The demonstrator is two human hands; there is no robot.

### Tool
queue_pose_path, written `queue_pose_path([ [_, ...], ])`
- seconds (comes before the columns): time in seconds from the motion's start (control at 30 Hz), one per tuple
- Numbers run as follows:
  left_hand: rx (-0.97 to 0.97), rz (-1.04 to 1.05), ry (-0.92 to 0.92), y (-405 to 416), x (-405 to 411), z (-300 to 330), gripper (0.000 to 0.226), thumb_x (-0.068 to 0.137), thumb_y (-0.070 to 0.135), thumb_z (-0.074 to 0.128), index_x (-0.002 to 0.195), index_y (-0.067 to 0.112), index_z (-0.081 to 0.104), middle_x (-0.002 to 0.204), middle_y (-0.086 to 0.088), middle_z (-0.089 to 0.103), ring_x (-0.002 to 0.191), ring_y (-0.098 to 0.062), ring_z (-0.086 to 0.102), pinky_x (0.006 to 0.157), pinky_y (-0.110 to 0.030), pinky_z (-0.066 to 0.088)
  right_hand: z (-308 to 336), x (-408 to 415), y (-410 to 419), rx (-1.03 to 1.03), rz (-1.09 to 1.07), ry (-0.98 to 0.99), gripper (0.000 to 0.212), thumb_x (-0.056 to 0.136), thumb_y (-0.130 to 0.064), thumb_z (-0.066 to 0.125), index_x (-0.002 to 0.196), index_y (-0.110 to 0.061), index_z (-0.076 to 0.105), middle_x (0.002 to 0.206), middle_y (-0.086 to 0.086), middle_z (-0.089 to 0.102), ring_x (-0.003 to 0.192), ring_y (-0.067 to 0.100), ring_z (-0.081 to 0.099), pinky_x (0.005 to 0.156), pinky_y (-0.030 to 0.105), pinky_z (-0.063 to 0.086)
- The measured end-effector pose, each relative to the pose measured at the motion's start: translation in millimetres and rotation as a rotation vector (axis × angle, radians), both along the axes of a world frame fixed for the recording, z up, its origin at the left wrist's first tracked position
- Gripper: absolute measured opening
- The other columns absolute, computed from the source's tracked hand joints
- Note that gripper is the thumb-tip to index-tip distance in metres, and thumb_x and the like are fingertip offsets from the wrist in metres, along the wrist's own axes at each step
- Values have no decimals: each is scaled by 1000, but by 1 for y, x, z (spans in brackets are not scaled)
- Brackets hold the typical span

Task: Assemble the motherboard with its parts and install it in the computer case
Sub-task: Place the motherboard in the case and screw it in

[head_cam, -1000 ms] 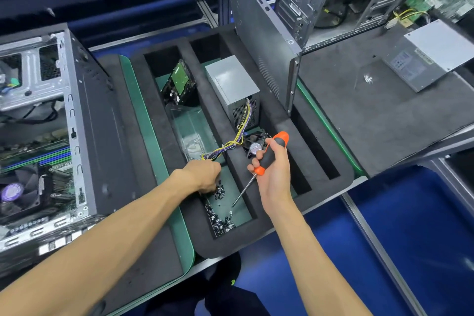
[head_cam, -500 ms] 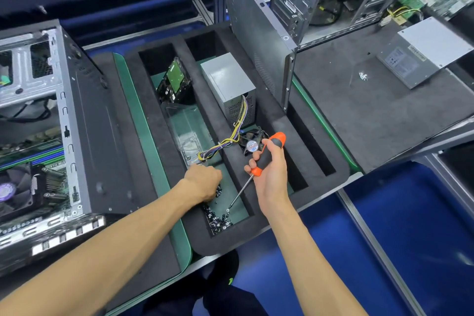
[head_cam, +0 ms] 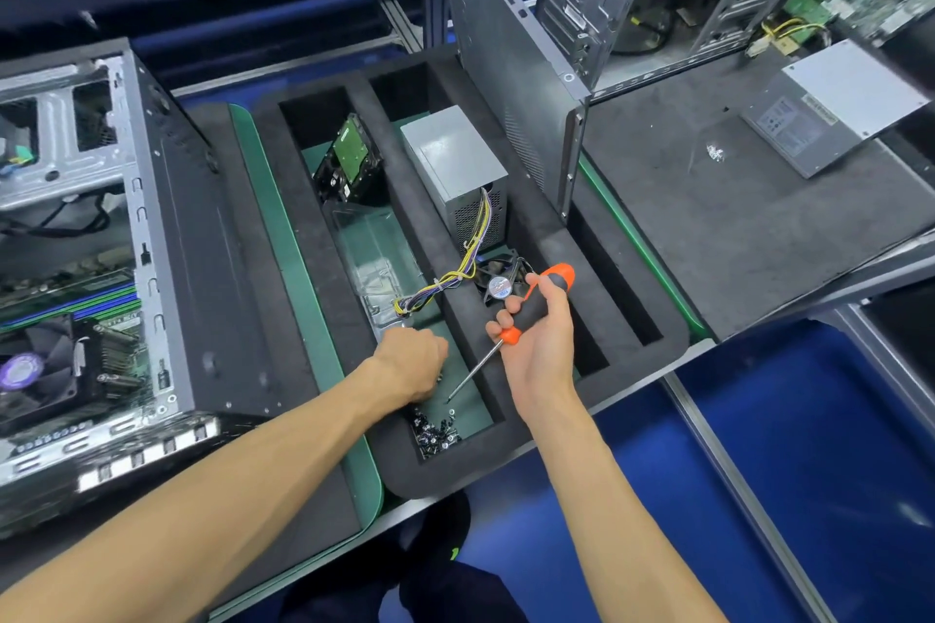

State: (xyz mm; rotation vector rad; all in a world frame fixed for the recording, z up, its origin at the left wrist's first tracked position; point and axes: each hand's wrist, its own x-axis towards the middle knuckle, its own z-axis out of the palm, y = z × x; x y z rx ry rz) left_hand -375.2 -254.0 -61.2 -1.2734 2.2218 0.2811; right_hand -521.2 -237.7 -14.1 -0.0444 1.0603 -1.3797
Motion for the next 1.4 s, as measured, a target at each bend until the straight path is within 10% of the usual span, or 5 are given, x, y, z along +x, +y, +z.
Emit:
queue_pose_path([
  [0.33, 86, 295, 422, -13, 29, 106, 36, 106, 23, 32, 108, 1, 61, 111, -22, 64, 103, -37, 62, 83, -37, 47, 14, -3, -6, 125, -389, -634, 27, 98, -28, 61, 80, -13, 48, 63, -4, 39, 42, 11, 34, 42, 19, 35],
  [0.47, 143, 480, 704, -11, 54, 154, 34, 105, 25, 43, 87, 7, 66, 77, -8, 70, 63, -9, 68, 62, -28, 51, 37, 11, -8, 31, -410, -762, 30, 98, -33, 61, 81, -13, 48, 67, 0, 46, 51, 12, 42, 56, 18, 38],
  [0.9, 202, 732, 1468, 24, 172, 212, 8, 94, 2, 65, 95, -3, 72, 81, -18, 75, 73, -31, 74, 66, -34, 62, 127, 122, 6, -249, -392, -700, 29, 98, -29, 59, 78, -12, 46, 66, 3, 41, 48, 17, 39, 51, 25, 39],
  [1.4, 184, 744, 1746, 55, 275, 209, 13, 95, 14, 68, 100, 6, 76, 84, -11, 77, 76, -28, 75, 67, -30, 61, 162, 236, 36, -300, -408, -581, 32, 100, -32, 57, 79, -13, 44, 67, 2, 40, 55, 15, 36, 57, 22, 38],
])
